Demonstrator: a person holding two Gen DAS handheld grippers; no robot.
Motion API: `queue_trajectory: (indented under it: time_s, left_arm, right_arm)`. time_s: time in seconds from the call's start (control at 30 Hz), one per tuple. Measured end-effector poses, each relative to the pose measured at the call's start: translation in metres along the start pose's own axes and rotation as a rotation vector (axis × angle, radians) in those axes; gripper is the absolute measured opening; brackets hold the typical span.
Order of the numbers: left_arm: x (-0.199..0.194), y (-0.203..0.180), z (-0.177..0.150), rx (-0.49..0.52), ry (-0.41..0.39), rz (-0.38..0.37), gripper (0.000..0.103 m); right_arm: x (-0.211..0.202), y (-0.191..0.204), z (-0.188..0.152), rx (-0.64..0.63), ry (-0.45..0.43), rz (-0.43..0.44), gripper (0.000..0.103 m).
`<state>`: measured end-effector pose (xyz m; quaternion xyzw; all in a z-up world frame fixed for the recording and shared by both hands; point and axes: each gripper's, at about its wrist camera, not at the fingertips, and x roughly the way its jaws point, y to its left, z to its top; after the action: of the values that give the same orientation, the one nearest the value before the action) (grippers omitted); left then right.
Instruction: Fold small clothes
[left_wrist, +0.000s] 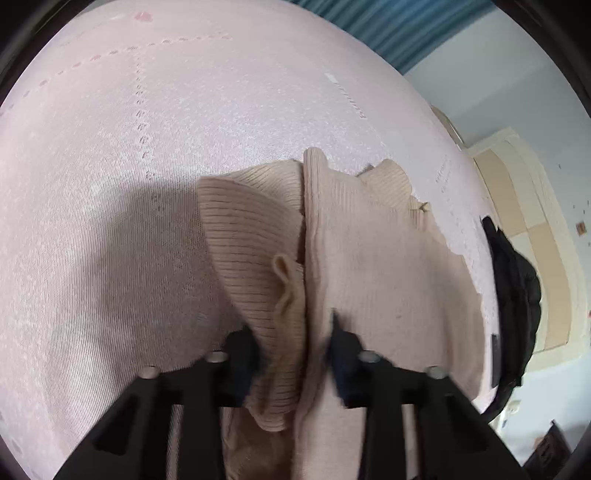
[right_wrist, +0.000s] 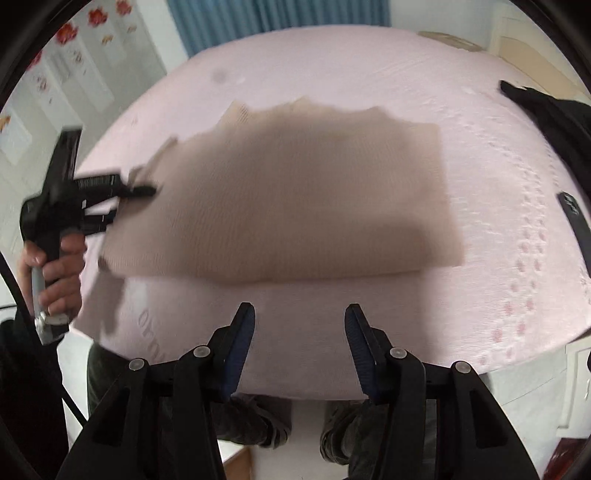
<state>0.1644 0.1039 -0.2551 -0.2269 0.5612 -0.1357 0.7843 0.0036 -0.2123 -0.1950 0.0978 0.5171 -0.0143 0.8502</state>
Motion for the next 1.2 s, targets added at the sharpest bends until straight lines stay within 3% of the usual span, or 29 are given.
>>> queue_trajectory:
  time_s: [0.27, 0.53, 0.7, 0.87, 0.97, 1.07, 1.2]
  left_arm:
    - [-0.037, -0.059, 0.003, 0.033, -0.039, 0.116, 0.022]
    - [-0.057, -0.165, -0.002, 0.08, -0.086, 0.239, 0.021]
    - [-0.031, -0.247, -0.019, 0.15, -0.076, 0.285, 0.021]
    - [0.034, -0.305, -0.054, 0.222, -0.005, 0.286, 0.022]
    - [0.059, -0.32, -0.072, 0.25, 0.046, 0.241, 0.027]
    - [0.051, -0.31, -0.076, 0.212, 0.067, 0.141, 0.027]
    - [0.02, -0.283, -0.071, 0.233, 0.021, 0.17, 0.031]
  right_arm:
    - [-0.022, -0.072, 0.011, 0.158, -0.08, 0.033, 0.05]
    - [-0.049, -0.124, 0.006, 0.069, -0.166, -0.017, 0.05]
    - [-0.066, -0.167, -0.014, 0.136, -0.169, -0.019, 0.05]
    - [-0.073, -0.202, -0.038, 0.183, -0.126, -0.038, 0.05]
    - [-0.073, -0.209, -0.049, 0.167, -0.097, -0.043, 0.05]
    - [-0.074, -0.206, -0.052, 0.132, -0.094, -0.036, 0.05]
    - [-0.067, -0.196, -0.038, 0.115, -0.121, 0.046, 0.05]
